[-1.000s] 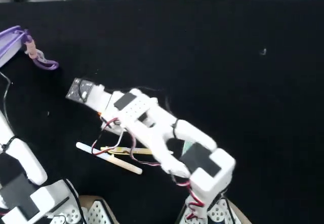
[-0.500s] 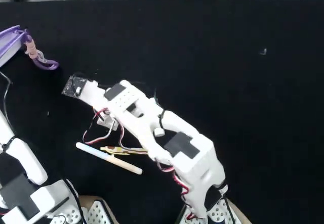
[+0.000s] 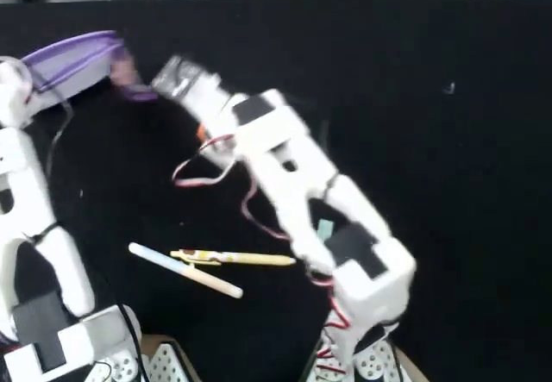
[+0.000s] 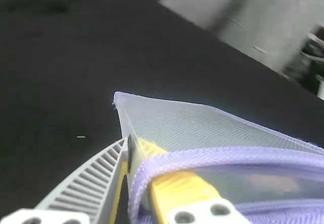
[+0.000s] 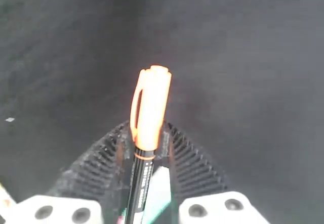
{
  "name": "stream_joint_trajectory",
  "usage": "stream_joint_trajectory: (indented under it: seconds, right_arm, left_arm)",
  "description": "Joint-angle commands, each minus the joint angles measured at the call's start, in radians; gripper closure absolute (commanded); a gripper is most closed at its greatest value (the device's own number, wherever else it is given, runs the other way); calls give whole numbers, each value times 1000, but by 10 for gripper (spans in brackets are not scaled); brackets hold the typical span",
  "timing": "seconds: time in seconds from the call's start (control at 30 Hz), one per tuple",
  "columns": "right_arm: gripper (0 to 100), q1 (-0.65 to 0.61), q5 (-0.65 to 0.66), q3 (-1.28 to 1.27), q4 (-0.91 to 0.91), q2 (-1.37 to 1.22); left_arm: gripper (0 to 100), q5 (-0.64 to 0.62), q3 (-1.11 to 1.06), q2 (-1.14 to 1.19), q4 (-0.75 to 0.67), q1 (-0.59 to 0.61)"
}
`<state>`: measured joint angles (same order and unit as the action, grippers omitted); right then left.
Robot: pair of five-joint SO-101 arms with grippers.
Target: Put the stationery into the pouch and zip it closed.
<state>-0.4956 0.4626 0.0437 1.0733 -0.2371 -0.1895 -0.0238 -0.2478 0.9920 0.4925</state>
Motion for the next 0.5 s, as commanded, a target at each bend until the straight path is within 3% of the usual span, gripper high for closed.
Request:
stream_joint_trajectory:
  seconds: [0.0, 0.23, 0.47]
  right_arm:
    - [987, 95, -8, 5, 6, 205]
    - [988, 224, -12, -19, -3, 483]
    - [988, 281, -126, -19, -28, 725]
  left_arm:
    - [972, -3, 163, -8, 87, -119]
    - [972, -3, 262, -6, 204, -323]
    - [972, -9, 225, -6, 241, -432]
